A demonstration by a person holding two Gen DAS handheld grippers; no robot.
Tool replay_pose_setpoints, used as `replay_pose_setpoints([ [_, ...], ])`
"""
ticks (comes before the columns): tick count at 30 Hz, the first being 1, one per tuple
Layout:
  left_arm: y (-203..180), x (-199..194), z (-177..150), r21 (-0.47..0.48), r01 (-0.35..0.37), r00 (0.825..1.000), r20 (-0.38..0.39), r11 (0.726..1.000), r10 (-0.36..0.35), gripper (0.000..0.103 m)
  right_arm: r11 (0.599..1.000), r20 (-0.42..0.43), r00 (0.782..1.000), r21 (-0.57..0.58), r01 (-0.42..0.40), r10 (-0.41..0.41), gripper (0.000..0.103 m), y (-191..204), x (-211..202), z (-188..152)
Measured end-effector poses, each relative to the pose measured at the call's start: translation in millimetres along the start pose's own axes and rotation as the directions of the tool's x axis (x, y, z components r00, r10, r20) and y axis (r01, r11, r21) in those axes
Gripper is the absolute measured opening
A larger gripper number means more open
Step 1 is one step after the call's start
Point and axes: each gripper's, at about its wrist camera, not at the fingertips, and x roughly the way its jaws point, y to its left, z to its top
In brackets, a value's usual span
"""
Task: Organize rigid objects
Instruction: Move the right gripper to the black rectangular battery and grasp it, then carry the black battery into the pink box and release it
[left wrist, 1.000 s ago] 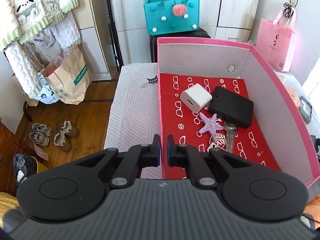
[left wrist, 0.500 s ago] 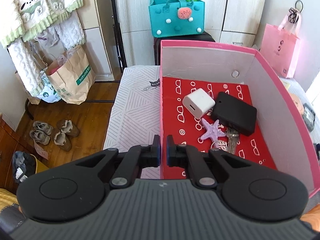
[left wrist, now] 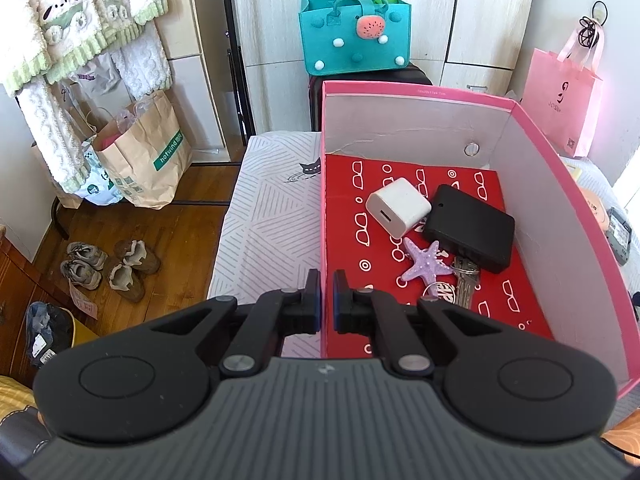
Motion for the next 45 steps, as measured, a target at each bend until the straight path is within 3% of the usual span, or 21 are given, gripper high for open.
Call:
replay_pose_setpoints([
  [7, 1, -3, -1, 0.005, 0.003, 1.0, 0.004, 1.0, -0.003, 0.005, 1.0, -0.02, 1.0, 0.02, 0.022, -0.022, 0.083, 5, 1, 6],
  [10, 2, -3, -1, 0.002, 0.007, 1.0, 0.008, 1.0, -0.007, 0.005, 1.0, -0.006, 1.0, 0.001, 0.003, -0.003, 0.069, 6, -3, 6],
  [16, 3, -4, -1, 0.005, 0.01, 1.0, -0.004, 1.0, -0.01, 0.005, 0.998, 0.043, 0.998, 0.019, 0.055, -0.055, 0.068, 3, -13, 6],
  [23, -4, -12, 0, 0.06, -0.01, 1.0, 0.02, 0.998, 0.008, 0.005, 0.999, 0.119, 0.992, -0.02, 0.045, -0.043, 0.068, 10, -36, 26],
  [25, -3, -14, -1, 0.059, -0.005, 1.0, 0.021, 0.998, 0.004, 0.004, 0.999, 0.153, 0.988, -0.034, 0.013, -0.007, 0.068, 17, -47, 35],
  [29, -2, -15, -1, 0.072, -0.003, 1.0, 0.011, 0.997, 0.003, 0.003, 0.989, 0.198, 0.97, -0.074, -0.125, 0.137, 0.069, 35, -64, 60],
  [33, -1, -19, 1, 0.089, 0.008, 1.0, 0.008, 0.996, -0.009, 0.003, 0.941, 0.197, 0.923, -0.15, -0.304, 0.33, 0.069, 59, -76, 91],
  [36, 4, -21, 2, 0.073, 0.035, 0.999, 0.013, 0.997, -0.036, 0.003, 0.905, 0.198, 0.899, -0.263, -0.336, 0.391, 0.069, 86, -79, 107],
  [40, 5, -22, 1, 0.076, 0.042, 0.999, 0.011, 0.996, -0.043, 0.003, 0.84, 0.071, 0.88, -0.343, -0.421, 0.47, 0.069, 117, -56, 126],
  [44, 3, -23, 0, 0.097, 0.036, 0.999, 0.012, 0.995, -0.038, 0.003, 0.822, -0.05, 0.899, -0.384, -0.42, 0.436, 0.069, 135, -16, 133],
  [45, 3, -23, 0, 0.099, 0.036, 0.999, 0.013, 0.994, -0.038, 0.003, 0.817, -0.079, 0.894, -0.377, -0.436, 0.441, 0.069, 136, -9, 135],
])
